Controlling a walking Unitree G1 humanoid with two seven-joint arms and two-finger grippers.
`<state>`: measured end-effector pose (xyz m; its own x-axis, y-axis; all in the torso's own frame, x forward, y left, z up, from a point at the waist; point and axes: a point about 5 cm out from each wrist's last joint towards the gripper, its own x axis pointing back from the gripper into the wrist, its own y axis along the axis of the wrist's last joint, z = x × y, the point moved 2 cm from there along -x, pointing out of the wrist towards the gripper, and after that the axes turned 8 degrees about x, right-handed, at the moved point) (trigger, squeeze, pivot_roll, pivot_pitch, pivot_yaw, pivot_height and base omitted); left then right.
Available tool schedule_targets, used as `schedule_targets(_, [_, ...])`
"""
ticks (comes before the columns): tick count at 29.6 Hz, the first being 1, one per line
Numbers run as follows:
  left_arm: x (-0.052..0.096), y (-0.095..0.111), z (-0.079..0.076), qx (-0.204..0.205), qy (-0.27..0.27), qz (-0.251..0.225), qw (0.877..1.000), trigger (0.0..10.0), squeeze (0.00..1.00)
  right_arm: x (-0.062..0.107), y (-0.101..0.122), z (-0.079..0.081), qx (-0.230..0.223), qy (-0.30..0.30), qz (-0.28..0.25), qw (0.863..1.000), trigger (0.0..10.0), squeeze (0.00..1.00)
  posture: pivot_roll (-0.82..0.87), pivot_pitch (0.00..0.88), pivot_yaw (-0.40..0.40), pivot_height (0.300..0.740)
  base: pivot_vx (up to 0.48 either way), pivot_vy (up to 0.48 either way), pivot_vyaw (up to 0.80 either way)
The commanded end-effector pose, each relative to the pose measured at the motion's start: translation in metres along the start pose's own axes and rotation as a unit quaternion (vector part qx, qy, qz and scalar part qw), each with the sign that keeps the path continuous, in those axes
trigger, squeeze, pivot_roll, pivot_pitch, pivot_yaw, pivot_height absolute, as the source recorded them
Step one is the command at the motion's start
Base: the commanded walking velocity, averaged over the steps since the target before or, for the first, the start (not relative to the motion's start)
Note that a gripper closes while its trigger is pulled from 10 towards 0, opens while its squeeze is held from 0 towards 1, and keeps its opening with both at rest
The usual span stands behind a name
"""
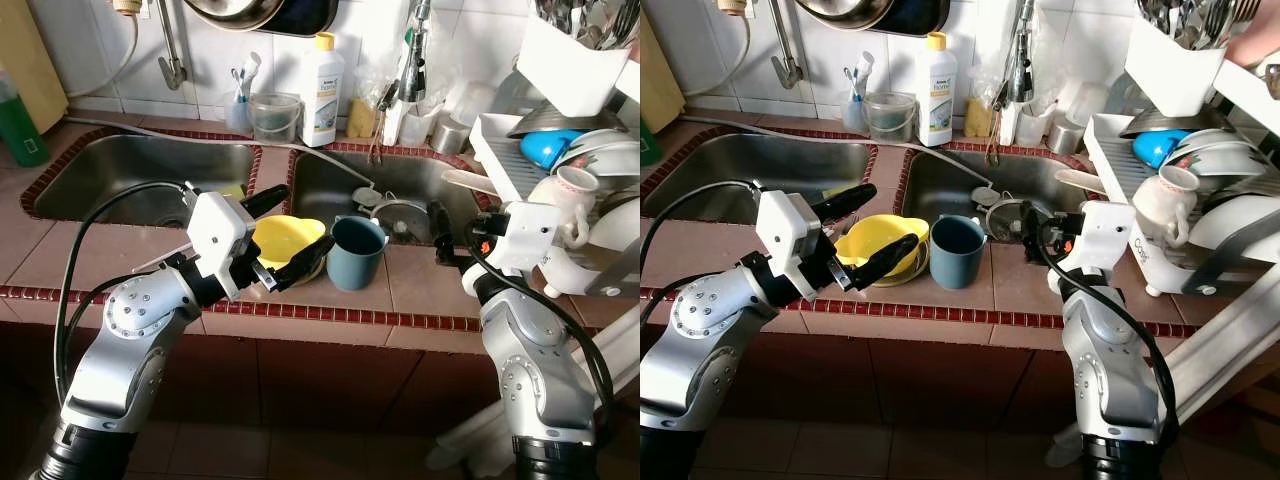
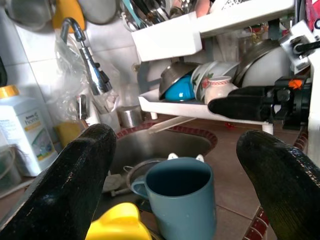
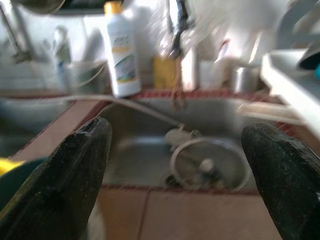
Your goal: Kitchen organization
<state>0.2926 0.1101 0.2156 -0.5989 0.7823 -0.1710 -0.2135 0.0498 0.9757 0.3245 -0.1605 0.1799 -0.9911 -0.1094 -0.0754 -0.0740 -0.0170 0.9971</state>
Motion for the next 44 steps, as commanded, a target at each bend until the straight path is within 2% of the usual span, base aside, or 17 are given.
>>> schedule_targets(1, [-0.004, 0.005, -0.007, 0.001, -0.020, -0.006, 1.000, 10.0, 0.00, 0.004, 0.007, 0.009, 0.003, 0.035, -0.003, 0.999, 10.0, 0.00, -0.07, 0.053, -0.040, 0.740, 0.000, 0.000, 0.00])
schedule_targets(5, [-0.003, 0.007, -0.010, 0.004, -0.022, -0.008, 1.000, 10.0, 0.00, 0.006, 0.005, 0.013, 0.003, 0.059, 0.012, 0.998, 10.0, 0.00, -0.07, 0.064, -0.039, 0.740, 0.000, 0.000, 0.00])
schedule_targets(10, [-0.004, 0.006, -0.016, 0.014, -0.028, -0.008, 0.999, 10.0, 0.00, 0.000, 0.003, 0.002, 0.000, 0.056, 0.040, 0.998, 10.0, 0.00, -0.07, 0.084, -0.041, 0.740, 0.000, 0.000, 0.00])
schedule_targets(18, [-0.002, 0.010, -0.026, 0.010, -0.050, -0.005, 0.999, 10.0, 0.00, -0.005, 0.004, -0.004, 0.003, 0.055, 0.052, 0.997, 10.0, 0.00, -0.07, 0.111, -0.037, 0.740, 0.000, 0.000, 0.00])
schedule_targets(23, [0.000, 0.002, -0.029, 0.013, -0.053, 0.009, 0.998, 10.0, 0.00, -0.010, 0.005, -0.008, -0.007, 0.056, 0.060, 0.997, 10.0, 0.00, -0.07, 0.123, -0.036, 0.740, 0.000, 0.000, 0.00])
schedule_targets(25, [0.003, -0.009, -0.029, 0.017, -0.053, 0.028, 0.998, 10.0, 0.00, -0.014, 0.008, -0.010, -0.002, 0.061, 0.055, 0.997, 10.0, 0.00, -0.06, 0.127, -0.035, 0.740, 0.000, 0.000, 0.00])
schedule_targets(28, [0.006, -0.013, -0.028, 0.019, -0.048, 0.040, 0.998, 10.0, 0.00, -0.019, 0.012, -0.010, 0.000, 0.067, 0.050, 0.997, 10.0, 0.00, -0.06, 0.128, -0.036, 0.740, 0.000, 0.000, 0.00])
schedule_targets(34, [0.006, -0.011, -0.028, 0.020, -0.046, 0.038, 0.998, 10.0, 0.00, -0.025, 0.021, -0.011, 0.004, 0.074, 0.033, 0.997, 10.0, 0.00, -0.06, 0.130, -0.038, 0.740, 0.000, 0.000, 0.00])
schedule_targets(39, [0.006, -0.008, -0.030, 0.019, -0.046, 0.033, 0.998, 10.0, 0.00, -0.027, 0.029, -0.005, 0.010, 0.096, 0.013, 0.995, 10.0, 0.00, -0.05, 0.126, -0.042, 0.740, 0.000, 0.000, 0.00])
schedule_targets(44, [0.006, -0.008, -0.030, 0.018, -0.043, 0.031, 0.998, 10.0, 0.00, -0.031, 0.029, 0.000, 0.010, 0.109, 0.015, 0.994, 10.0, 0.00, -0.04, 0.116, -0.046, 0.740, 0.000, 0.000, 0.00])
